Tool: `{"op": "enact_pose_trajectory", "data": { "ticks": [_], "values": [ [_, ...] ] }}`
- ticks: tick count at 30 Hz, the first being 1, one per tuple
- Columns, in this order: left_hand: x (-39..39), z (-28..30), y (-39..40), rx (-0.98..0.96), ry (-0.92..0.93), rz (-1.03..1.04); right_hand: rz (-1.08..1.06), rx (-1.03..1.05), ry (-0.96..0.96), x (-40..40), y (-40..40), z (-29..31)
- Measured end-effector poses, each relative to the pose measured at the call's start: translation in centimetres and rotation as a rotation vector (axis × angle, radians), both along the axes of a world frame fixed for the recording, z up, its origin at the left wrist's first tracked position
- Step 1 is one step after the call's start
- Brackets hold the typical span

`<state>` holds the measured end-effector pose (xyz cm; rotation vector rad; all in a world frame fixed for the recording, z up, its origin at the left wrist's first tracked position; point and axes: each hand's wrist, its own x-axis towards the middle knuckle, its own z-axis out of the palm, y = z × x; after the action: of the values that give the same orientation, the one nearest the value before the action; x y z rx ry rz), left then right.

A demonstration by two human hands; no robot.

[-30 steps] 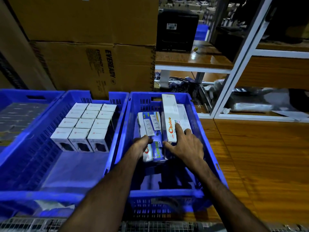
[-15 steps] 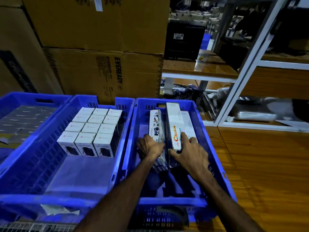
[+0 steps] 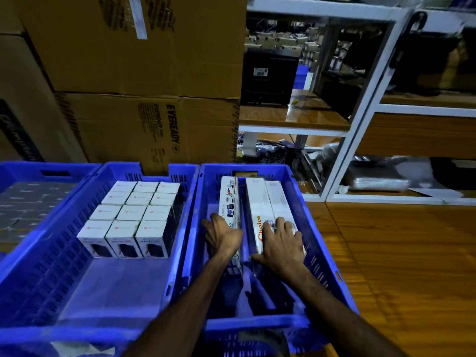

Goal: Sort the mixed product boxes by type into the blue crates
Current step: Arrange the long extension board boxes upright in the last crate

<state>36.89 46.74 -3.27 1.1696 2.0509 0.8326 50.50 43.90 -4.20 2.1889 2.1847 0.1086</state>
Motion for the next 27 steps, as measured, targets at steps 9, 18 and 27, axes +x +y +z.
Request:
{"op": "enact_pose_trajectory", "data": {
  "ticks": [9, 18, 27],
  "values": [
    [-1.3, 2.6, -2.3, 0.158, -0.070, 0.000, 0.046, -0.086, 0.067, 1.2, 0.4, -0.3],
    [-5.1, 4.1, -4.4, 0.344, -0.267, 0.014, 0.013, 0.089, 0.830, -0.2, -0.4, 2.4],
    [-9.3, 6.8, -4.9, 0.074, -1.273, 0.059, -0.108, -0.156, 1.797, -3.2, -0.4, 7.0]
  ]
}}
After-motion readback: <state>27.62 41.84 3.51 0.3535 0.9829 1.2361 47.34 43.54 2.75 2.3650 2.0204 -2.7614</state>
